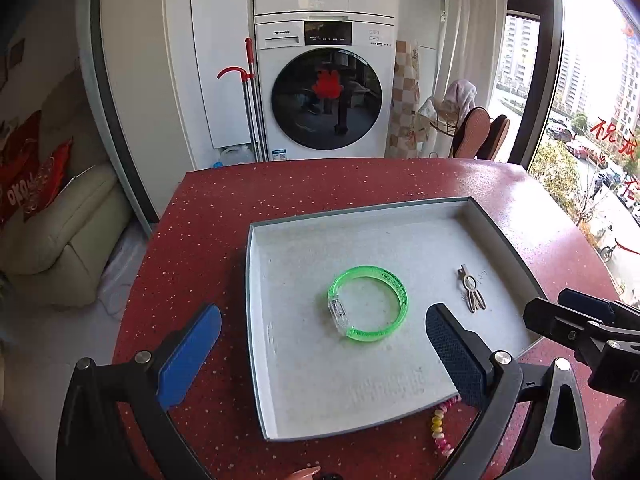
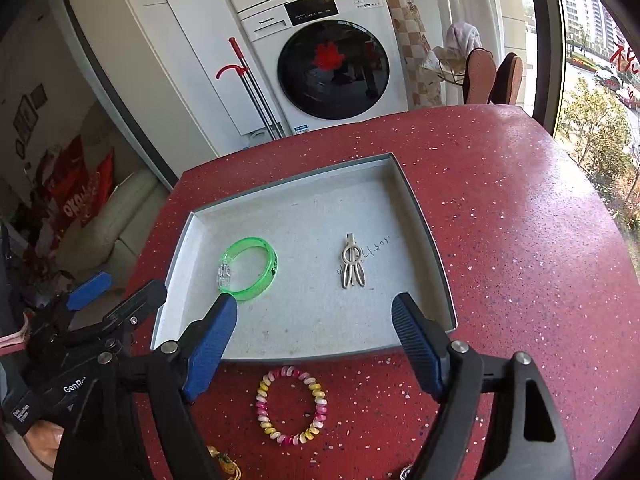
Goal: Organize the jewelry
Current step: 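Lift both tools away from the tray back over the jewelry, then grasp the braided brown bracelet with the right tool while the left tool grasps the silver heart pendant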
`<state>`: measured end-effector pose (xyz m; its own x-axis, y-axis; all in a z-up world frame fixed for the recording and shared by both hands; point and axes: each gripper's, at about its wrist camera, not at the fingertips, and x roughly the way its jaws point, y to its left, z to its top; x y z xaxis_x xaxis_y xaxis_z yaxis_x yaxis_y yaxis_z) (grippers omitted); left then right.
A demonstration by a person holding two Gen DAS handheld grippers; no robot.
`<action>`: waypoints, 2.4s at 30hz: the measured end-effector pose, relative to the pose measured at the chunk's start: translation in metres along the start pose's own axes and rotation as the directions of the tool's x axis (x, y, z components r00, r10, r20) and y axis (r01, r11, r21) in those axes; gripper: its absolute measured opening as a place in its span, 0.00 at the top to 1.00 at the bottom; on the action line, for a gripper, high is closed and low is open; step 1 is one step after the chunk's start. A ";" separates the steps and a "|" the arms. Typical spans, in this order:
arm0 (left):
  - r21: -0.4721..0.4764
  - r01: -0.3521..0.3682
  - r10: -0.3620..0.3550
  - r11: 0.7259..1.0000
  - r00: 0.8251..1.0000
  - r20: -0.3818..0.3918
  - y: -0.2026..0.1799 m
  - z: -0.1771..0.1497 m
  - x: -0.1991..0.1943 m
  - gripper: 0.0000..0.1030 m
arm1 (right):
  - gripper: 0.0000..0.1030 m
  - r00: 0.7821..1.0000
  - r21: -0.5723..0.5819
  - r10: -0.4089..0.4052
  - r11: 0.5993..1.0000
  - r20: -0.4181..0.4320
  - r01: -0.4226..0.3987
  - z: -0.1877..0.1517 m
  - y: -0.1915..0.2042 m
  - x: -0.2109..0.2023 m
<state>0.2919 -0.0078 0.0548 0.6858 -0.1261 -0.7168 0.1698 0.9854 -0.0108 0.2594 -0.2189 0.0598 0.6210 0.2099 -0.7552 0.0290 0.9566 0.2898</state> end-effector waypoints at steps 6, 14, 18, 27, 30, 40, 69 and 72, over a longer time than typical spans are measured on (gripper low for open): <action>-0.027 0.041 -0.041 0.999 0.999 0.010 0.013 -0.026 -0.039 0.00 | 0.00 0.999 -0.039 0.022 0.999 0.045 -0.020 -0.025 0.014 -0.031; -0.023 0.081 -0.080 0.996 0.996 0.028 0.015 -0.070 -0.083 0.00 | 0.00 0.996 -0.060 0.051 0.997 0.067 -0.047 -0.062 0.033 -0.059; -0.011 0.047 -0.046 0.999 0.998 0.044 0.013 -0.093 -0.100 0.00 | 0.00 1.000 -0.079 0.029 0.996 0.008 -0.028 -0.079 0.037 -0.063; -0.023 -0.009 0.010 1.000 0.999 0.045 0.018 -0.134 -0.118 0.00 | 0.00 0.998 -0.119 -0.017 0.993 -0.065 0.009 -0.119 0.036 -0.069; -0.008 -0.047 0.047 0.999 0.999 0.021 0.017 -0.146 -0.113 0.00 | 0.00 0.997 -0.130 -0.028 0.991 -0.077 0.018 -0.129 0.034 -0.070; -0.082 -0.002 -0.003 0.997 0.998 -0.059 0.023 -0.176 -0.108 0.00 | 0.00 0.994 -0.130 -0.079 0.989 -0.076 0.069 -0.152 0.016 -0.076; -0.120 -0.044 0.025 0.992 0.988 -0.155 0.027 -0.183 -0.079 0.00 | 0.00 0.979 0.036 -0.196 0.979 -0.061 0.198 -0.164 -0.065 -0.084; -0.107 -0.072 0.055 0.992 0.987 -0.150 0.032 -0.177 -0.072 0.00 | 0.00 0.976 0.029 -0.211 0.977 -0.056 0.212 -0.162 -0.067 -0.082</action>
<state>0.1227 0.0530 -0.0168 0.5804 -0.0531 -0.8126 0.0435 0.9985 -0.0341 0.0801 -0.2675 0.0072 0.5557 0.0148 -0.8313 0.1827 0.9732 0.1394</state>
